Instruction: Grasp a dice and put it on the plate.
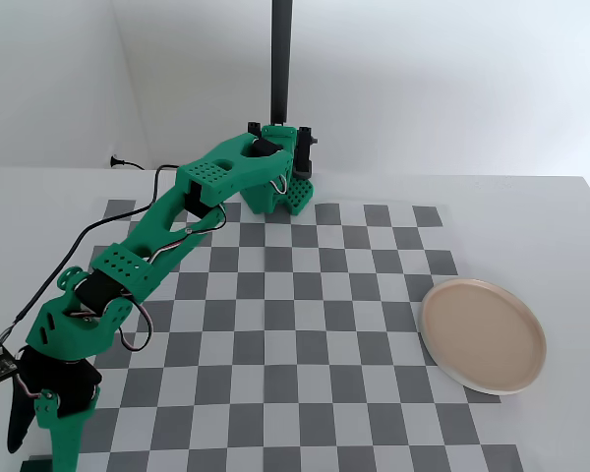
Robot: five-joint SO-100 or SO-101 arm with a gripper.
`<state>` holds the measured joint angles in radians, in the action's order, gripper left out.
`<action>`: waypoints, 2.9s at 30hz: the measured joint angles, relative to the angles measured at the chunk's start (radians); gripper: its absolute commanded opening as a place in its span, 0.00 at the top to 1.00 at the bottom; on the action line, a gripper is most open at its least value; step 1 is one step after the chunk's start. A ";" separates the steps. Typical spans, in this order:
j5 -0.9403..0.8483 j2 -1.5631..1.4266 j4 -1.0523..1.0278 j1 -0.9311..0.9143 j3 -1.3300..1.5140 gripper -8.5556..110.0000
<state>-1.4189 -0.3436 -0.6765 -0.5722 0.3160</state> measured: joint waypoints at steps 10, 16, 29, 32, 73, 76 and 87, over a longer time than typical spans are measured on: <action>-0.028 0.072 0.005 0.011 -0.069 0.63; -0.054 0.114 0.012 0.021 -0.078 0.63; -0.067 0.169 0.038 0.021 -0.143 0.63; -0.067 0.189 0.035 0.021 -0.172 0.63; -0.077 0.275 -0.023 0.014 -0.316 0.79; -0.077 0.275 -0.026 0.014 -0.318 0.80; -0.077 0.284 -0.037 0.014 -0.344 0.82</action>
<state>-1.4956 -0.0598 -0.7133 -0.5584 -0.0276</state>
